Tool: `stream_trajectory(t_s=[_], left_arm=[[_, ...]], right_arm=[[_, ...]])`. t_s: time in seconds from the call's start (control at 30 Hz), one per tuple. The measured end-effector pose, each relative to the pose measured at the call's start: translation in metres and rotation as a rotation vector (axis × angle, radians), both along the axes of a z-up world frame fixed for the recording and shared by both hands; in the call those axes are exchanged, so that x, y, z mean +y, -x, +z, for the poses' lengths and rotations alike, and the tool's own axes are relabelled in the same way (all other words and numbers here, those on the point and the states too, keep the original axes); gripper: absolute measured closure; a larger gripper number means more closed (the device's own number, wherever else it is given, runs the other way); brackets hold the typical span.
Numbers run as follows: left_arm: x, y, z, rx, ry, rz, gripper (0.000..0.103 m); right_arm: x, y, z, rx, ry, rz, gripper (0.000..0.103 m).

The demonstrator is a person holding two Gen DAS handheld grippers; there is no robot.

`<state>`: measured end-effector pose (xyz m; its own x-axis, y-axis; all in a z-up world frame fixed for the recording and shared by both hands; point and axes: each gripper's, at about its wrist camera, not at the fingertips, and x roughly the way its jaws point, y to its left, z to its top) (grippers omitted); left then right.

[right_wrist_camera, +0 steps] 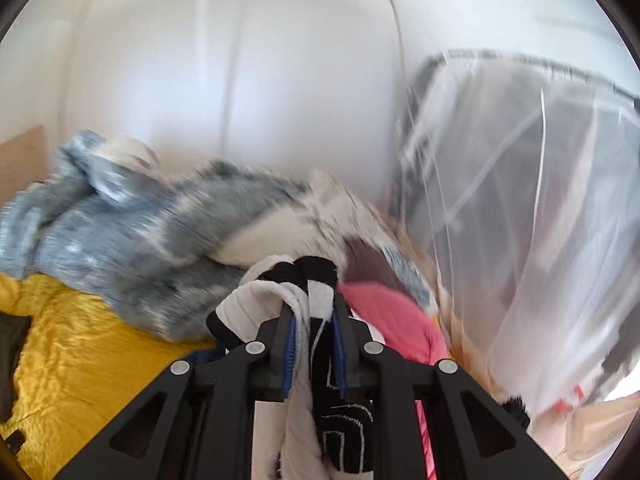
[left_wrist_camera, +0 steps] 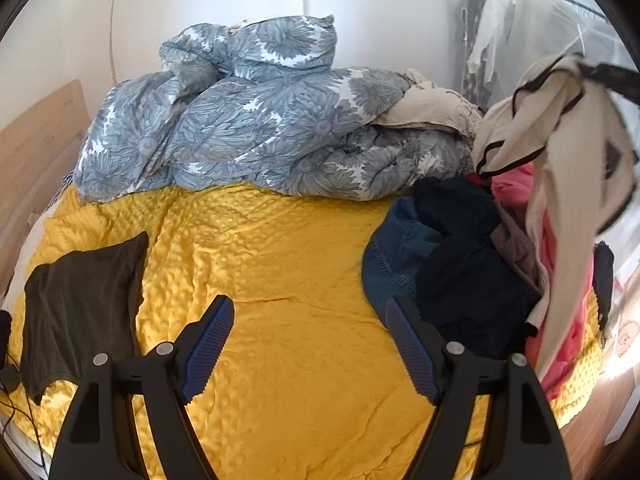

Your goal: Fold clothes

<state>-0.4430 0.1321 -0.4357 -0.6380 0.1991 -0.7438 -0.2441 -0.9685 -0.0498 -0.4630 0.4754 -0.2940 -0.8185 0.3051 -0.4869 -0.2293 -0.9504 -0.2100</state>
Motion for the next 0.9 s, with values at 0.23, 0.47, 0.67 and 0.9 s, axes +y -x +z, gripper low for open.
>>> stream_trajectory(t_s=[0.23,0.47,0.67,0.9], left_arm=[[-0.053,-0.011,0.022,0.064,-0.020,0.083,0.022],[-0.143,-0.022,0.028,0.090,-0.025,0.238,0.022],[-0.170,-0.025,-0.014,-0.011,-0.016,0.245,0.022],[-0.134,-0.030,-0.089,-0.146,0.027,0.201,0.022]], right_arm=[[-0.084,-0.060,0.053,0.179,0.069,0.219,0.088],[-0.197,-0.084,0.083,0.312,0.076,0.406,0.103],[-0.275,-0.031,-0.037,-0.058,0.012,0.446,0.086],[-0.293,-0.037,-0.222,-0.416,-0.011,0.354,0.051]])
